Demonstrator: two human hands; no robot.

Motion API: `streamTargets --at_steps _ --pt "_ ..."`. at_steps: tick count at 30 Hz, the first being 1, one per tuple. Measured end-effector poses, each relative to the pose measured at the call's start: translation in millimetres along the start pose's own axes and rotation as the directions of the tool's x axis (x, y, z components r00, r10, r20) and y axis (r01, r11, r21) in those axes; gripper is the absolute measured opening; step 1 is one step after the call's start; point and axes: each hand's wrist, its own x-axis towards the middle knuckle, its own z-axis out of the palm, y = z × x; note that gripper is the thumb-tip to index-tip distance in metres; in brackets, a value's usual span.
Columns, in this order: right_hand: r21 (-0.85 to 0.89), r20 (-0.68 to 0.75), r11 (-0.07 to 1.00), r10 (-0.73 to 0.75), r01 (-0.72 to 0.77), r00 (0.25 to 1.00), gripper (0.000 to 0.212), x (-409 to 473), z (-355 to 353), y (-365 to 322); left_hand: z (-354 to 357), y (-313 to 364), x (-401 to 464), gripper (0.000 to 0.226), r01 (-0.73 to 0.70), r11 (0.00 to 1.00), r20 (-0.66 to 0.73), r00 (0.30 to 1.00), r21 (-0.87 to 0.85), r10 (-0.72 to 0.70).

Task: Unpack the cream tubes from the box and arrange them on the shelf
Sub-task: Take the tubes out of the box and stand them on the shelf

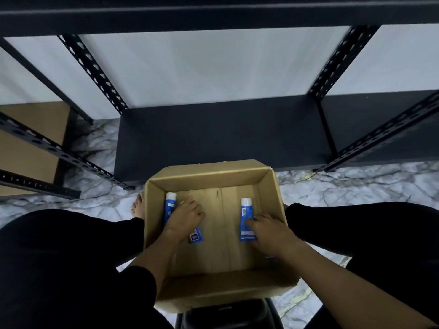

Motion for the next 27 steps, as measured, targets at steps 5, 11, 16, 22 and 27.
streamTargets --at_steps 5,11,16,22,27 --pt "0.053 -0.003 0.999 0.01 -0.009 1.0 0.056 16 -11 1 -7 4 1 0.041 0.182 0.909 0.078 0.983 -0.374 -0.165" --pt "0.107 -0.051 0.994 0.005 0.001 0.999 0.058 37 -23 0 -17 13 4 0.043 0.303 0.699 0.08 0.94 -0.648 -0.333" --pt "0.087 -0.093 0.996 0.0 0.008 0.996 0.06 54 -31 3 -16 6 -3 0.047 0.366 0.49 0.117 0.877 -0.791 -0.466" --pt "-0.013 -0.08 0.999 -0.042 0.042 0.996 0.064 73 -29 8 -20 3 -10 0.048 0.359 0.365 0.139 0.849 -0.859 -0.51" --pt "-0.108 -0.027 0.99 -0.096 0.092 0.995 0.057 79 -22 12 -20 3 -18 0.047 0.327 0.355 0.14 0.876 -0.876 -0.461"
